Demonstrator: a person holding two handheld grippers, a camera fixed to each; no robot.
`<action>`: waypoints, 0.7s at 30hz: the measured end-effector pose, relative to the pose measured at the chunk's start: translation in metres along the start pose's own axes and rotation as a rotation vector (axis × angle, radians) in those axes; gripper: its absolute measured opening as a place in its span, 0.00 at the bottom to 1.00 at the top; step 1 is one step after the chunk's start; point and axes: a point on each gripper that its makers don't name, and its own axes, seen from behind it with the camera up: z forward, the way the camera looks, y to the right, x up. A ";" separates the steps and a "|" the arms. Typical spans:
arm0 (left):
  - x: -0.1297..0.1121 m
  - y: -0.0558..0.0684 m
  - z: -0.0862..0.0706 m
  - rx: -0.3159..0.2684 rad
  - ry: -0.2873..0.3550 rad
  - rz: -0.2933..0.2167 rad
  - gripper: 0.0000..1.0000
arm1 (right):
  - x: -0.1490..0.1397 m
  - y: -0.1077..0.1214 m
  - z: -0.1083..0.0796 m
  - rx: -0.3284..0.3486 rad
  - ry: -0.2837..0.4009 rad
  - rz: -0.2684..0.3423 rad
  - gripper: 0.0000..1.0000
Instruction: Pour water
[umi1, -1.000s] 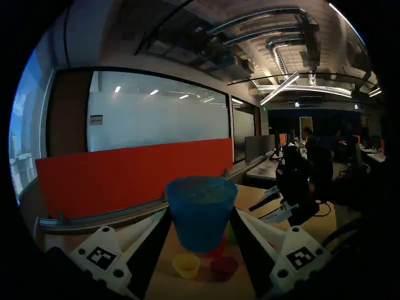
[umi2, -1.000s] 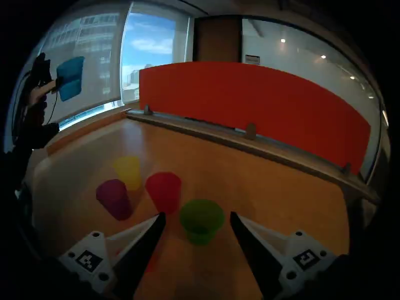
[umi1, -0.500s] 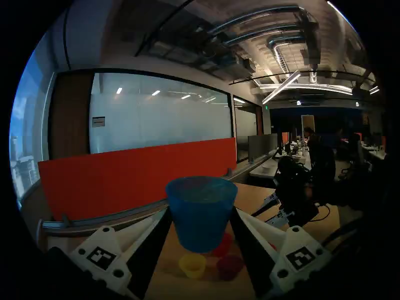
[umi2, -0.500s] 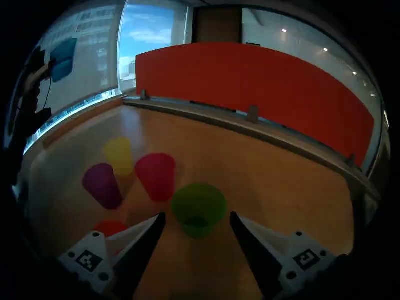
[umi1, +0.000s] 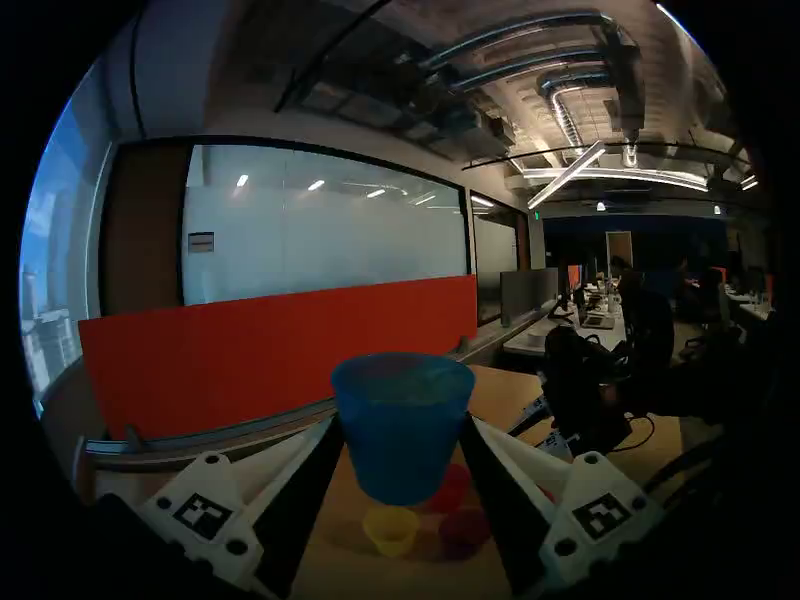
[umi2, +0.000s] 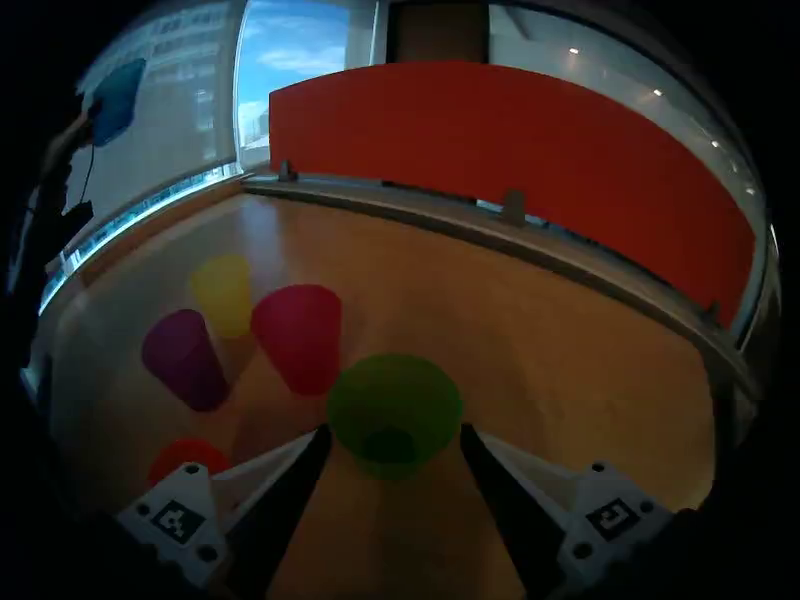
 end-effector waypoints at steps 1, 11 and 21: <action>0.000 0.000 0.000 0.001 -0.001 0.000 0.81 | 0.000 0.001 0.002 -0.001 -0.002 -0.001 0.99; -0.002 -0.006 -0.003 0.014 -0.006 -0.001 0.81 | 0.003 0.005 0.018 -0.004 0.002 0.011 1.00; -0.005 -0.008 -0.006 0.020 -0.015 0.004 0.81 | 0.006 0.007 0.020 -0.005 0.011 0.017 1.00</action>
